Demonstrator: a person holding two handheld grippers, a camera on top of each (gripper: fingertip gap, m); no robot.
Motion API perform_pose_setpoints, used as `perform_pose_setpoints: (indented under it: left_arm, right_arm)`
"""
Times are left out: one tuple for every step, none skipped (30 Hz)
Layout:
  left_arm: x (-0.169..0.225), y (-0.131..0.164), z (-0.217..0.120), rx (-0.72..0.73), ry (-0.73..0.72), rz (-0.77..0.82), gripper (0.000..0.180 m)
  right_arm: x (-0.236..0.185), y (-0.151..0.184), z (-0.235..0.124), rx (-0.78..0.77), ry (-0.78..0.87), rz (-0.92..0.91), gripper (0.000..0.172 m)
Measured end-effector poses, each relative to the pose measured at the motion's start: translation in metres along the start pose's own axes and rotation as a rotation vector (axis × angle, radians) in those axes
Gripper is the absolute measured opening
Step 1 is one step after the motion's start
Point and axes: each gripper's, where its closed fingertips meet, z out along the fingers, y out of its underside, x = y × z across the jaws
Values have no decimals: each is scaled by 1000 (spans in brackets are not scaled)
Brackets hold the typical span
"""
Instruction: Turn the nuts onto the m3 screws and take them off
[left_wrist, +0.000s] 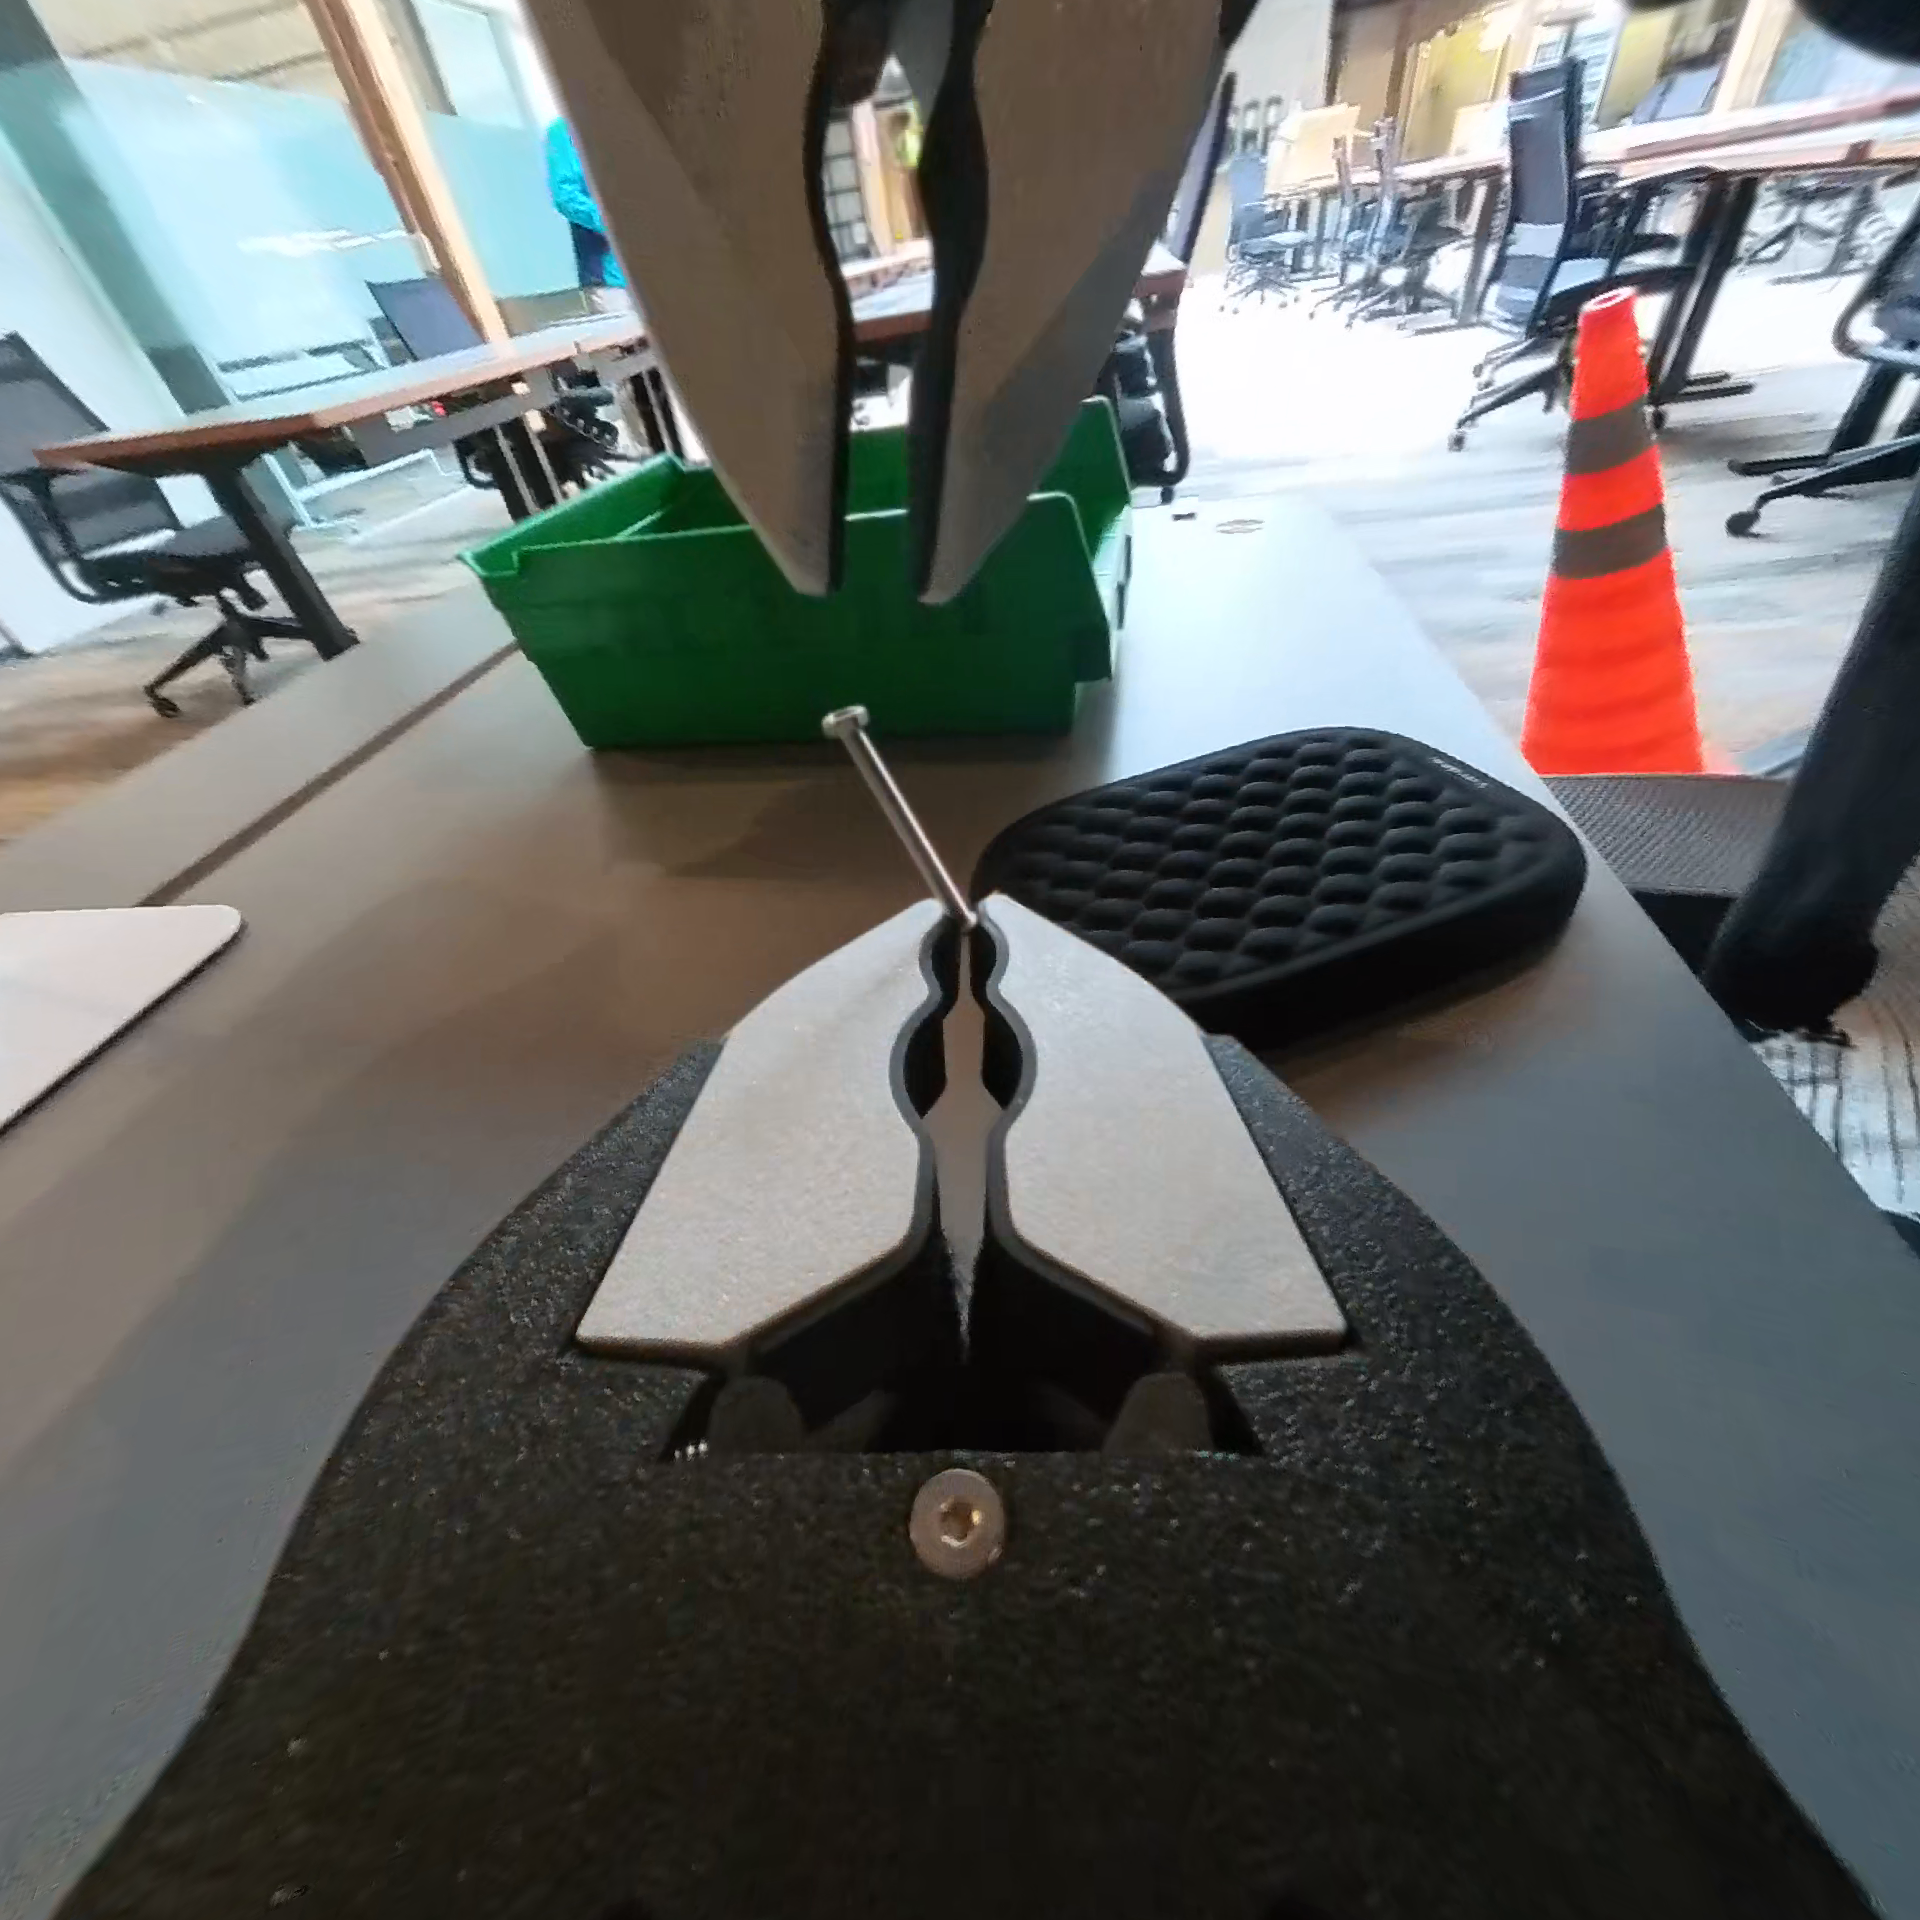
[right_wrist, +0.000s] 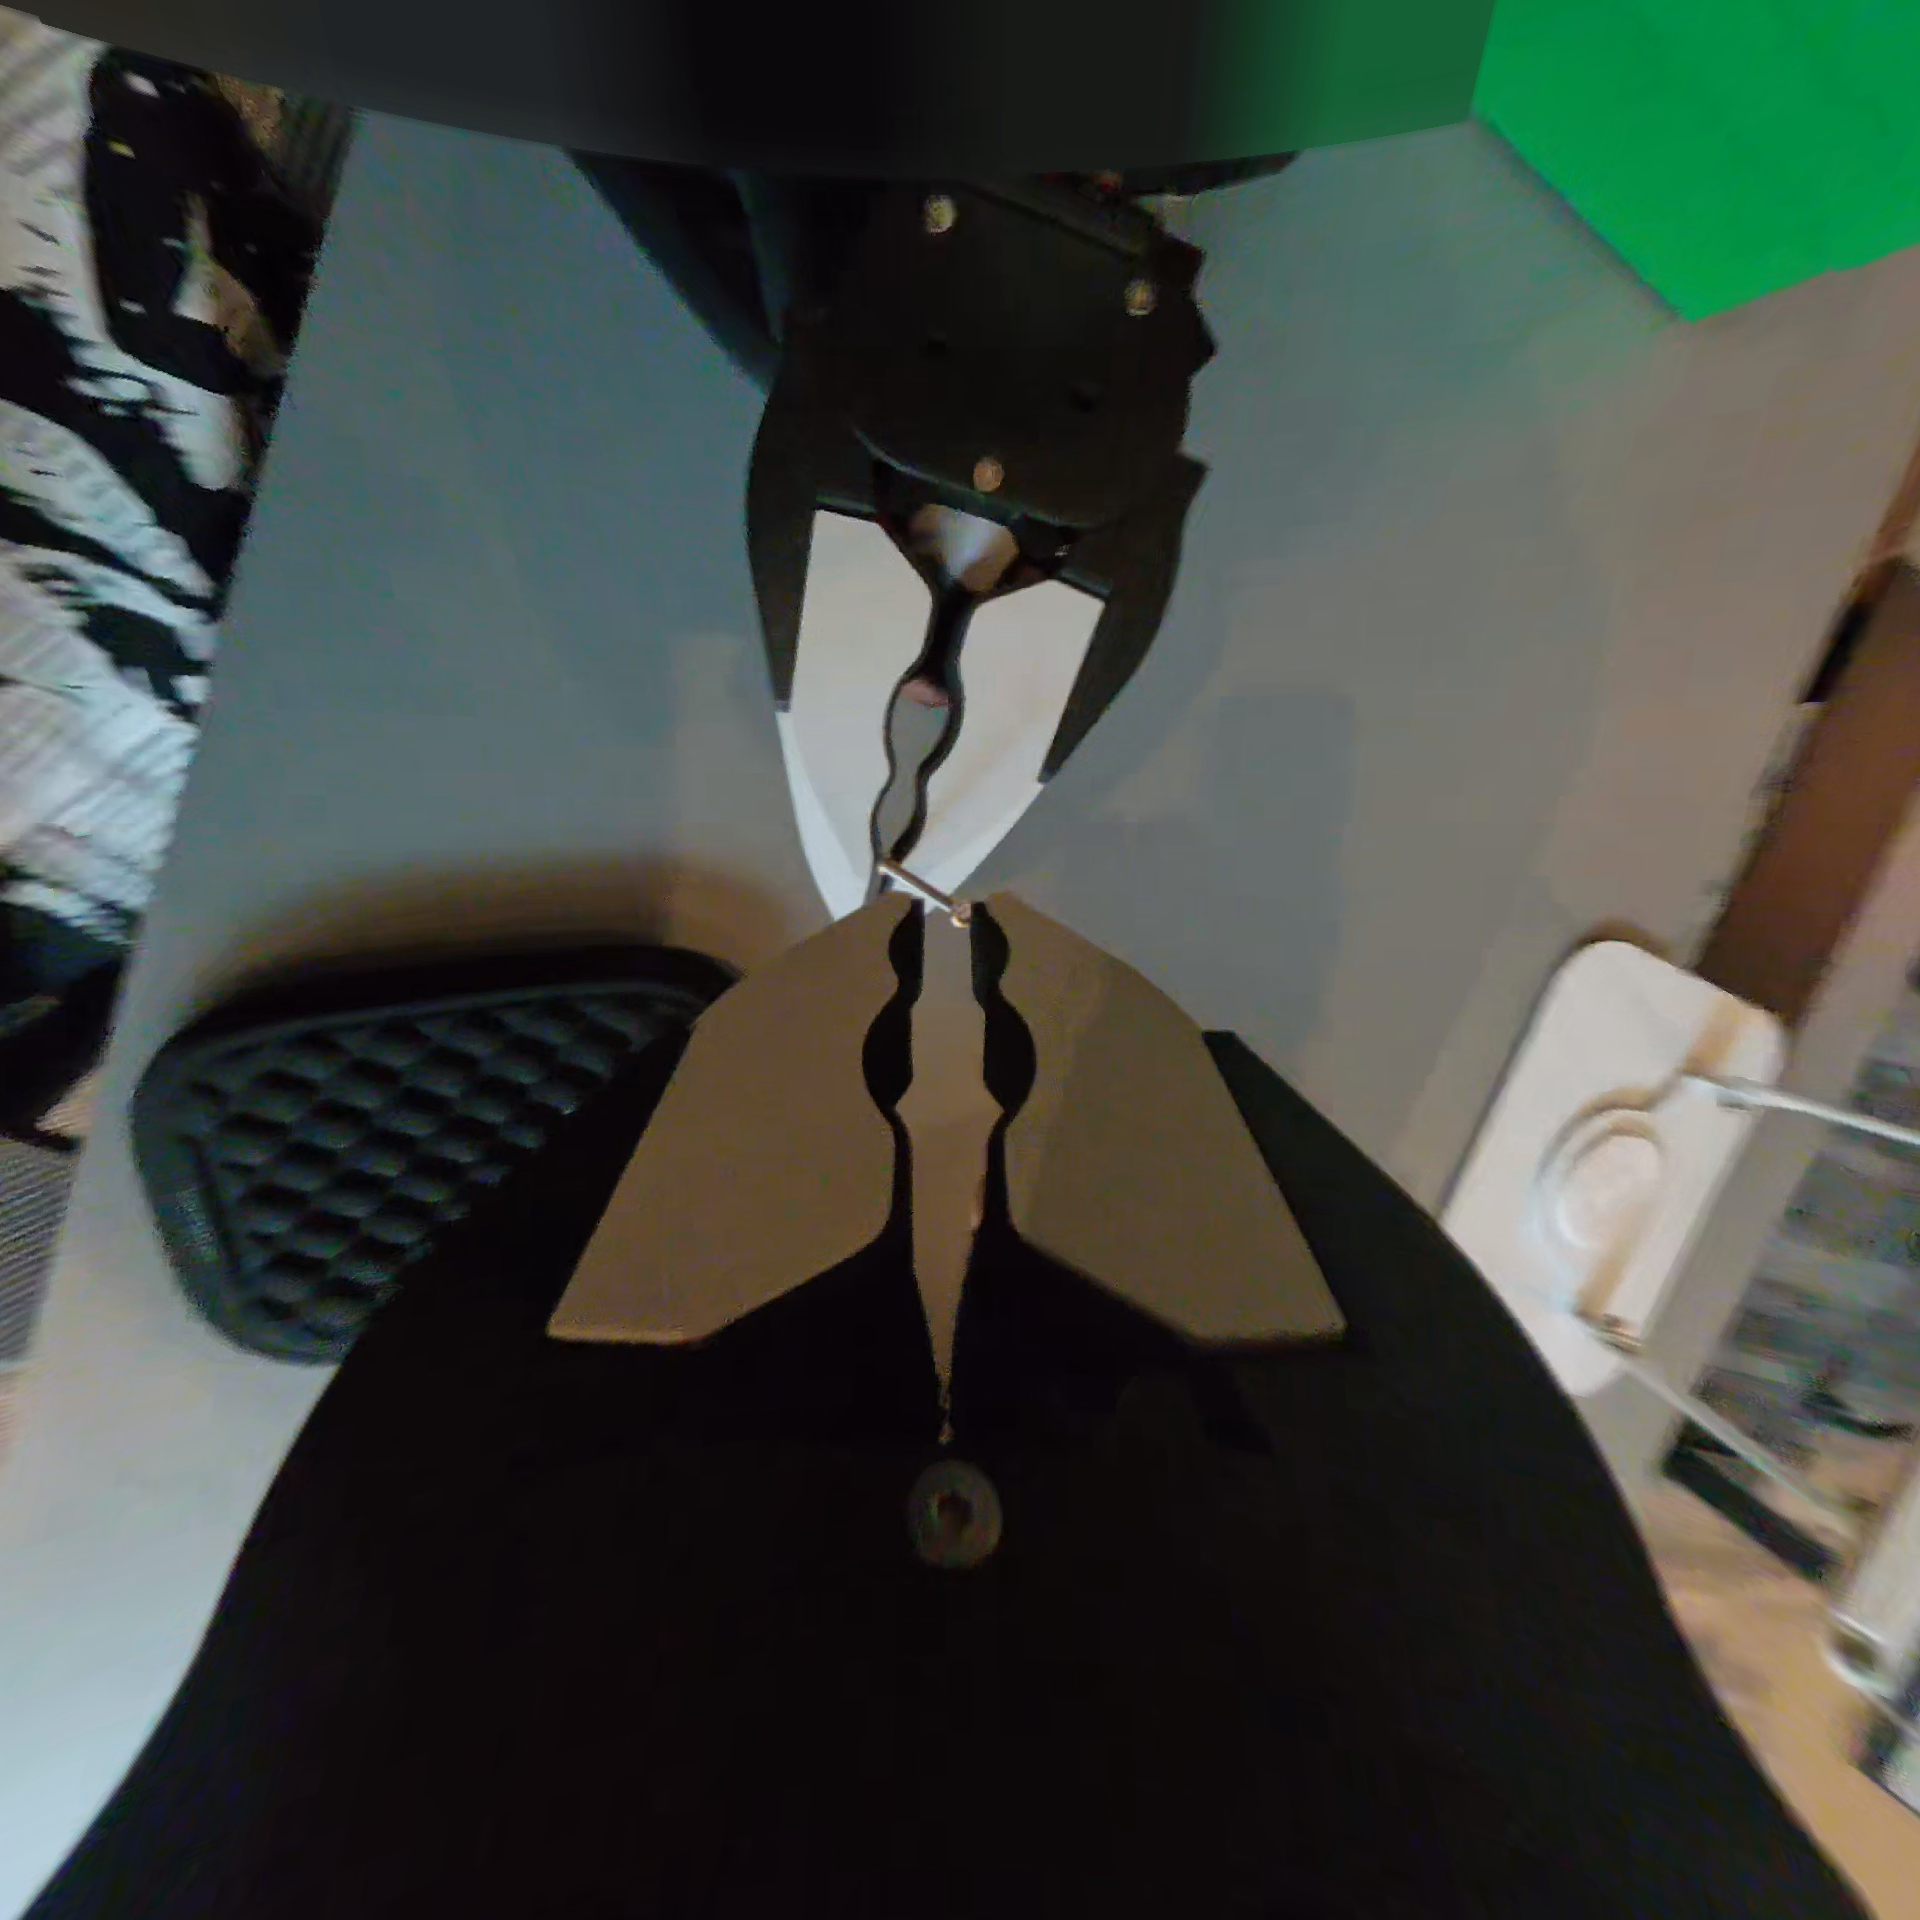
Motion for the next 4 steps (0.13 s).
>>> perform_pose_setpoints:
  left_arm:
    - [2,2,1,-6,13,-6,0]
    - [4,4,2,-11,24,-8,0]
    - [5,5,3,-15,34,-7,0]
    - [7,6,4,-17,42,-5,0]
  right_arm:
    - [-2,2,3,-9,-40,29,7]
    - [-2,4,5,-20,-57,51,8]
    - [-2,6,7,-32,-76,65,9]
    - [-1,8,8,-42,-82,87,9]
